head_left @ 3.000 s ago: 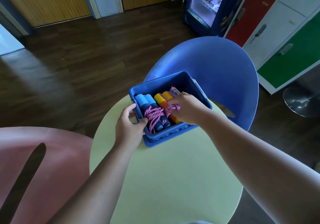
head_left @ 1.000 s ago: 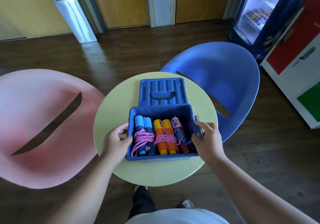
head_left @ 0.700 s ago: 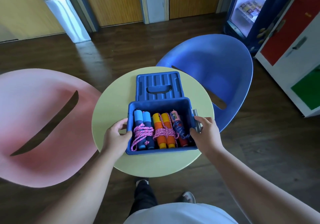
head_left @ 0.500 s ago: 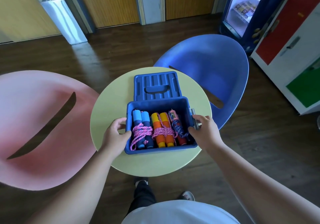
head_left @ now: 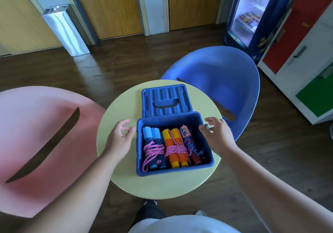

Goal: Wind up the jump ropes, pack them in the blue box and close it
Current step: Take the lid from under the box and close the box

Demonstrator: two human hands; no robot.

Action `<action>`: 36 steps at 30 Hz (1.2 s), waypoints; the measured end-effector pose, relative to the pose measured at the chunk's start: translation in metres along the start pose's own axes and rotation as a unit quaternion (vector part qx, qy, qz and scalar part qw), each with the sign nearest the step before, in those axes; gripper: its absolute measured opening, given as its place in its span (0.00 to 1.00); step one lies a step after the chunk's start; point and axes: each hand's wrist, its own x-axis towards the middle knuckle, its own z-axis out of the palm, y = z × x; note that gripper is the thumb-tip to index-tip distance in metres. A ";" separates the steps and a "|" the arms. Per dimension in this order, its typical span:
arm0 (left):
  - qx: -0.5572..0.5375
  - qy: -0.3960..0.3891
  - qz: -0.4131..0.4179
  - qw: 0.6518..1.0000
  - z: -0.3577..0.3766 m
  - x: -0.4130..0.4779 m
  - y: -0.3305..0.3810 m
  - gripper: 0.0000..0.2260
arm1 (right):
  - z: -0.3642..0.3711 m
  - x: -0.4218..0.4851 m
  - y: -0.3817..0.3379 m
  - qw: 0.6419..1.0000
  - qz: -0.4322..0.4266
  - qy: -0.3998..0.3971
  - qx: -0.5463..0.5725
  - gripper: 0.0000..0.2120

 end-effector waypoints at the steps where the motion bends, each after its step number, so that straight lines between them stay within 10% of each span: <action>1: 0.001 0.002 0.000 1.000 -0.002 0.009 0.005 0.18 | 0.000 0.007 -0.006 1.000 -0.004 0.002 -0.001 0.19; 22: 0.077 -0.136 -0.094 0.983 0.042 0.198 0.008 0.21 | 0.063 0.208 -0.047 0.964 0.088 -0.148 -0.201 0.23; 36: 0.096 -0.095 -0.126 0.983 0.077 0.232 0.006 0.27 | 0.090 0.247 -0.033 0.952 0.101 -0.144 -0.250 0.26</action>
